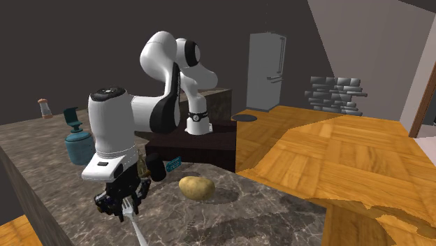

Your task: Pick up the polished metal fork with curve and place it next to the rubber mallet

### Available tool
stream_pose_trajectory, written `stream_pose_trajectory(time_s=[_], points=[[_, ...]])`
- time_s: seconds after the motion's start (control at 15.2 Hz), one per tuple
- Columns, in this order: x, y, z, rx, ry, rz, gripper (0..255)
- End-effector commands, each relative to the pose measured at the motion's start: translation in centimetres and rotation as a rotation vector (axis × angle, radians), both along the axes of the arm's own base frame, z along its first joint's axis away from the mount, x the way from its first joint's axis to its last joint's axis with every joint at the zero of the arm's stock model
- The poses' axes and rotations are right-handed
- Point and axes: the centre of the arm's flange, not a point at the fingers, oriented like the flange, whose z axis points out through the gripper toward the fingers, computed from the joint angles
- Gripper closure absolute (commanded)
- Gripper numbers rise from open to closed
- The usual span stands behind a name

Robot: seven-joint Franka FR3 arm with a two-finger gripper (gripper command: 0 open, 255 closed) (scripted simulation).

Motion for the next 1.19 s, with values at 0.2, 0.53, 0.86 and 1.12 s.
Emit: stream_pose_trajectory(time_s=[0.2,0.53,0.86,1.12], points=[[0.0,0.1,-2.7,0.0,0.0,0.0,255],[0.0,0.1,-5.3,0.0,0.0,0.0,255],[0.0,0.1,-8.0,0.0,0.0,0.0,255],[0.0,0.1,-10.1,0.0,0.0,0.0,255]])
